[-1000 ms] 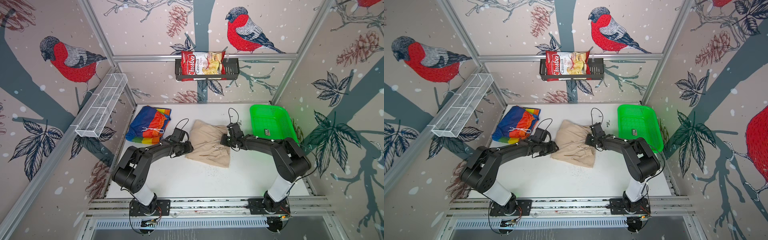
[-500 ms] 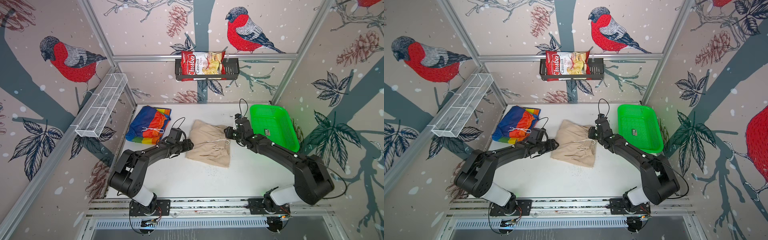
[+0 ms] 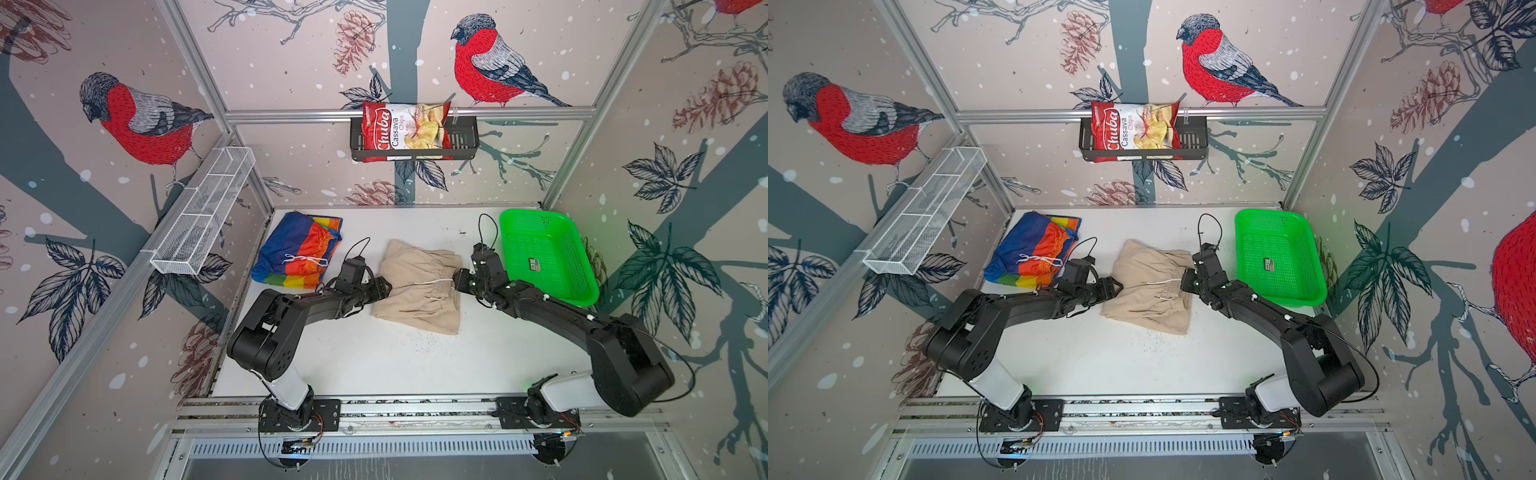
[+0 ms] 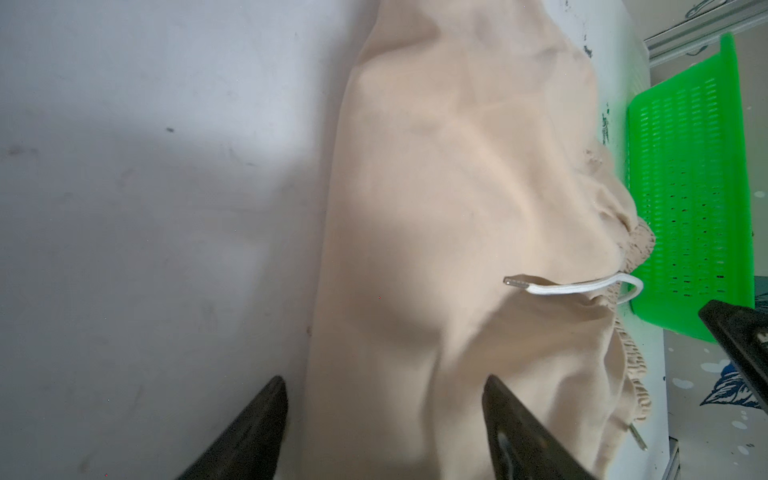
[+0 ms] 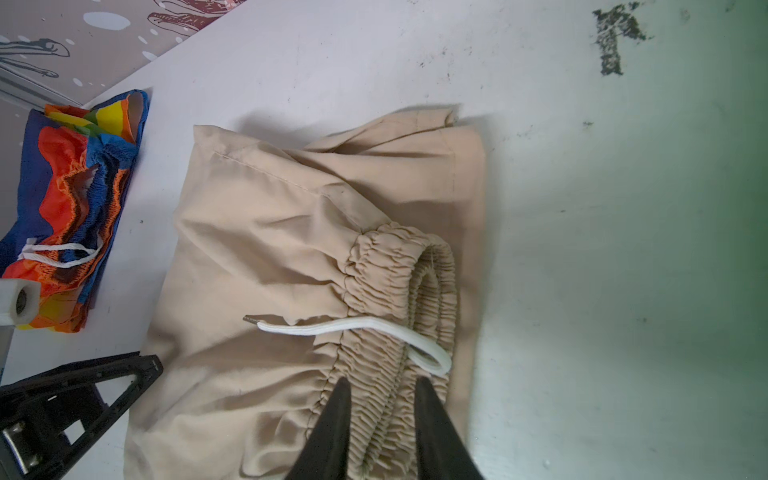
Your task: Fold and stack the shorts
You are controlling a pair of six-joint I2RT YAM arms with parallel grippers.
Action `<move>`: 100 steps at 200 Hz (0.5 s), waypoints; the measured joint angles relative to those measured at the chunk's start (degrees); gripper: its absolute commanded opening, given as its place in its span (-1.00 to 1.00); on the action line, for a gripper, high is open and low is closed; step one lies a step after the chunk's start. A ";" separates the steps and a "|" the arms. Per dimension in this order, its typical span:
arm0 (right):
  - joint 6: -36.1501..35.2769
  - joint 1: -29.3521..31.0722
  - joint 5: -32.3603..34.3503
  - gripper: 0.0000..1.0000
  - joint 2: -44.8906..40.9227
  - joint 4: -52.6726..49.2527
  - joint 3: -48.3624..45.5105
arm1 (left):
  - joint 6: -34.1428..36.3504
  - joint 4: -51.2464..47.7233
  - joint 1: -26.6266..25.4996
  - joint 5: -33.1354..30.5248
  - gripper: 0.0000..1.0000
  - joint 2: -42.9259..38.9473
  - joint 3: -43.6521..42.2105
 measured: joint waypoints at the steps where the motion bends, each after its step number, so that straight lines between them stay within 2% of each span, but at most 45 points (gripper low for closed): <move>1: -0.04 0.04 0.00 -0.44 0.02 0.07 0.00 | 0.00 0.33 0.00 0.00 0.48 0.13 0.00; 60: 0.39 1.14 -0.11 -0.44 1.95 0.46 0.66 | -1.46 13.64 0.02 1.62 0.48 6.56 0.26; 75: 0.57 1.38 -0.11 -0.44 2.38 0.48 0.85 | -2.05 15.32 -0.11 1.90 0.41 7.58 0.70; 81: 0.66 1.46 -0.11 -0.44 2.56 0.48 0.87 | -2.43 15.65 -0.22 1.88 0.34 7.87 0.83; 100: 1.46 1.88 -0.09 -0.44 3.06 0.50 0.90 | -2.84 15.69 -0.74 1.60 -0.13 8.57 1.14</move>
